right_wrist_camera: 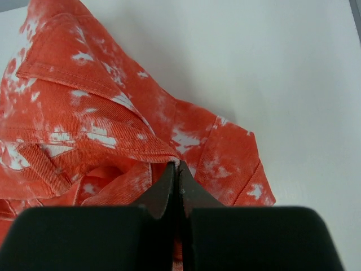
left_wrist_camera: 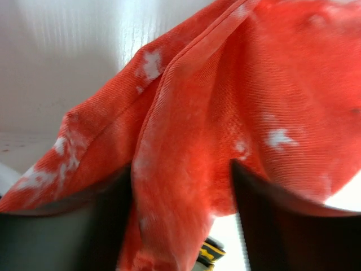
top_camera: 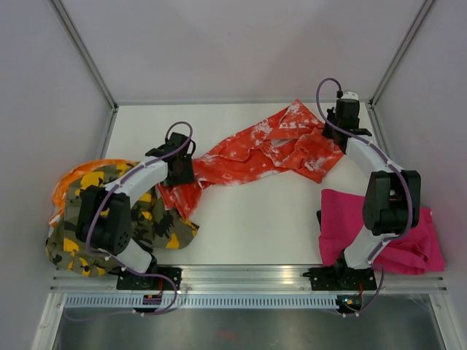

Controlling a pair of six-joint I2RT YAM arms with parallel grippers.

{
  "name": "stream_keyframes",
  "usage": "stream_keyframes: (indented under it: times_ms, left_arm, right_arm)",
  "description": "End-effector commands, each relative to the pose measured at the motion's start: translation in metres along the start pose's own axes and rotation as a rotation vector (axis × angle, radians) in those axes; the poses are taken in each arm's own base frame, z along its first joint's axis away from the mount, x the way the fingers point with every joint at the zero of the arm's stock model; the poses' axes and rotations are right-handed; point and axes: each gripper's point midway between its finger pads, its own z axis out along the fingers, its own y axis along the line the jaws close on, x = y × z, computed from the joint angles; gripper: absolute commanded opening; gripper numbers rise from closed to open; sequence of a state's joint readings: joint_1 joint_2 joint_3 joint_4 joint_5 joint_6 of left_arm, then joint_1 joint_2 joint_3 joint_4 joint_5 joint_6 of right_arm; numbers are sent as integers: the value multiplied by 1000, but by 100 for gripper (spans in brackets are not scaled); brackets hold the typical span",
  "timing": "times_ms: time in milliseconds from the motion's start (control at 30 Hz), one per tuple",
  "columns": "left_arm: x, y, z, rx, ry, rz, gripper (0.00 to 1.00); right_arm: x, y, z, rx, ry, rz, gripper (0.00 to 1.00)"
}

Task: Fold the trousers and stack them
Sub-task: Flatten the trousers out

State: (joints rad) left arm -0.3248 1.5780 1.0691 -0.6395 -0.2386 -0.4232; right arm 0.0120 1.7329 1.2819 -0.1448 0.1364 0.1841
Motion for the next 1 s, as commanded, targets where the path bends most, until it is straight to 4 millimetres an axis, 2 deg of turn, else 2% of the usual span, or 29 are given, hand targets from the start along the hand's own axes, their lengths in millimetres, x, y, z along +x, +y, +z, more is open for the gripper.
stream_keyframes:
  times_ms: [0, 33, 67, 100, 133, 167, 200, 233, 300, 333, 367, 400, 433, 467, 500, 533, 567, 633, 700, 733, 800, 867, 900, 933, 967]
  left_arm:
    - [7, -2, 5, 25, 16, 12, 47]
    - [2, -6, 3, 43, -1, 4, 27]
    - [-8, -11, -1, 68, -32, -3, 3]
    - [-14, -17, -4, 98, -44, -3, 2]
    - [-28, -24, -10, 125, -74, 11, 2]
    - [-37, -28, -13, 142, -91, 22, 2]
    - [-48, -30, -19, 149, -119, 47, 2]
    - [-78, -36, -37, 170, -193, 44, 2]
    - [-117, -30, -63, 167, -293, 36, 2]
    - [-136, -26, -77, 167, -344, 20, 2]
    - [-175, -13, -106, 155, -448, -24, 2]
    - [-194, -5, -122, 151, -501, -45, 2]
    - [-225, 3, -154, 162, -596, -79, 2]
    - [-240, 10, -168, 167, -639, -95, 2]
    - [-258, 29, -181, 149, -688, -112, 2]
    - [-279, 36, -206, 148, -762, -123, 2]
    - [-289, 50, -215, 113, -799, -133, 2]
    - [-311, 63, -235, 61, -878, -117, 2]
    - [-321, 78, -237, -4, -899, -111, 2]
    - [-327, 83, -237, -19, -914, -119, 2]
    - [-333, 93, -216, -45, -894, -132, 2]
    - [-332, 84, -196, 8, -856, -113, 2]
    - [-329, 78, -192, 40, -843, -101, 2]
    - [-321, 71, -179, 75, -808, -88, 2]
    - [-315, 59, -177, 142, -788, -86, 2]
  right_arm:
    - [-2, 0, -2, -3, -10, 27, 0]
    - [-2, -1, -3, 1, -13, 26, 0]
    - [-4, -4, -5, 12, -20, 25, 0]
    - [-5, -5, -6, 19, -24, 22, 0]
    - [-10, -6, -10, 25, -37, 26, 0]
    - [-15, -20, -11, 55, -49, 45, 0]
    - [-20, -24, -14, 66, -61, 56, 0]
    - [-33, -30, -22, 78, -93, 75, 0]
    - [-48, -41, -32, 101, -133, 100, 0]
    - [-63, -50, -43, 115, -174, 119, 0]
    - [-70, -56, -48, 121, -192, 130, 0]
    - [-78, -60, -54, 125, -213, 137, 0]
    - [-91, -69, -64, 135, -249, 146, 0]
    - [-96, -73, -68, 141, -260, 143, 0]
    - [-100, -77, -71, 147, -271, 143, 0]
    - [-105, -85, -74, 161, -284, 153, 0]
    - [-107, -89, -74, 165, -288, 164, 0]
    - [-100, -97, -65, 152, -259, 187, 0]
    - [-89, -100, -55, 140, -230, 207, 0]
    - [-73, -100, -42, 130, -185, 195, 0]
    - [-52, -101, -28, 132, -128, 176, 0]
    - [-28, -103, -16, 142, -46, 185, 0]
    - [-22, -102, -13, 137, -25, 190, 0]
    - [-14, -101, -10, 133, -2, 196, 0]
    - [-10, -103, -11, 147, 5, 206, 0]
